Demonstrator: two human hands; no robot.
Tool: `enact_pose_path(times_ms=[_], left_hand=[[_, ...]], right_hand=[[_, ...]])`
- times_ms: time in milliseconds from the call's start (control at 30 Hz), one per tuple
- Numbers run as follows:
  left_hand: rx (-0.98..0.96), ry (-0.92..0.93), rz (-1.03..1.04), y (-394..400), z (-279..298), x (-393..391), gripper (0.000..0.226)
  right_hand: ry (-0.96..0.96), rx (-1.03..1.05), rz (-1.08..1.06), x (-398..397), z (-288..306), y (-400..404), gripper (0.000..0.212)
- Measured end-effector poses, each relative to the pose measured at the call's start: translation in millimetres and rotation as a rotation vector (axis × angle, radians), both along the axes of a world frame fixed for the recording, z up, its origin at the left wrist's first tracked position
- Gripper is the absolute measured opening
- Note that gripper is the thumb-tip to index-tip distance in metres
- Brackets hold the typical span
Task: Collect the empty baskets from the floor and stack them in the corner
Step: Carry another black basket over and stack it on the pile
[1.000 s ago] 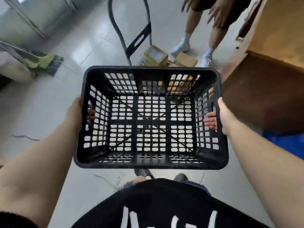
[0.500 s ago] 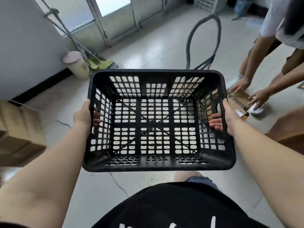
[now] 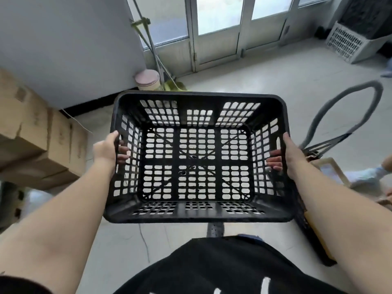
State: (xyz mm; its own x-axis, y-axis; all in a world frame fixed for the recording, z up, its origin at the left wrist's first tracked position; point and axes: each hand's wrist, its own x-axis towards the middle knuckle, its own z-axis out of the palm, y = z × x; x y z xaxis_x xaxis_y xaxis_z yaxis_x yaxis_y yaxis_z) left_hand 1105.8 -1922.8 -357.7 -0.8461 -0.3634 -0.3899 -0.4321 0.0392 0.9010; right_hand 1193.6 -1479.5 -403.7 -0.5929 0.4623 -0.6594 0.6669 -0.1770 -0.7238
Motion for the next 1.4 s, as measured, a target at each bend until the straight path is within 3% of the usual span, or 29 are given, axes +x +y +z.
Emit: enact_pose_path(times_ms=[300,800,1033,1400], left_hand=[[0.069,0.038,0.102,11.7,8.9,-136.3,0.037],[0.06,0.007,-0.036,84.0,13.2,-471.1,0.039],[0.113,-0.032,-0.168,150.9,13.1,-611.2,0.039],[0.018,-0.042,-0.234,299.9,10.9,-789.8,0.047]], right_hand=[[0.057,0.015,0.04,-175.8,20.2,17.8,0.079],[0.09,-0.003,-0.143,-431.8,26.5,66.9,0.076],[0.102,-0.012,-0.24,-519.7,24.8,124.5,0.078],[0.104,-0.094,-0.299,-671.2,14.2,259.8,0.074]])
